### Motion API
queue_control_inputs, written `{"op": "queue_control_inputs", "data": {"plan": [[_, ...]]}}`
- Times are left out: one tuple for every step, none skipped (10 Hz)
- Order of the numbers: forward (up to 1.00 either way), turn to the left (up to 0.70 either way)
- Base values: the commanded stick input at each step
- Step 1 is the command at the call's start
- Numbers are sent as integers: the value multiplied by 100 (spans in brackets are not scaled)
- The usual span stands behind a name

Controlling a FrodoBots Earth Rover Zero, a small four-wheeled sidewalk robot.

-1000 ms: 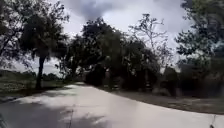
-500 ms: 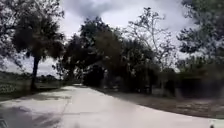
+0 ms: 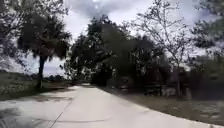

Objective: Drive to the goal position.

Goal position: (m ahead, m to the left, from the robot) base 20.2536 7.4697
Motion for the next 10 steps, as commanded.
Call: {"op": "queue_control_inputs", "data": {"plan": [[85, 0], [85, 0], [85, 0], [85, 34], [85, 34], [85, 34], [85, 34], [85, 11], [85, 0], [85, 0]]}}
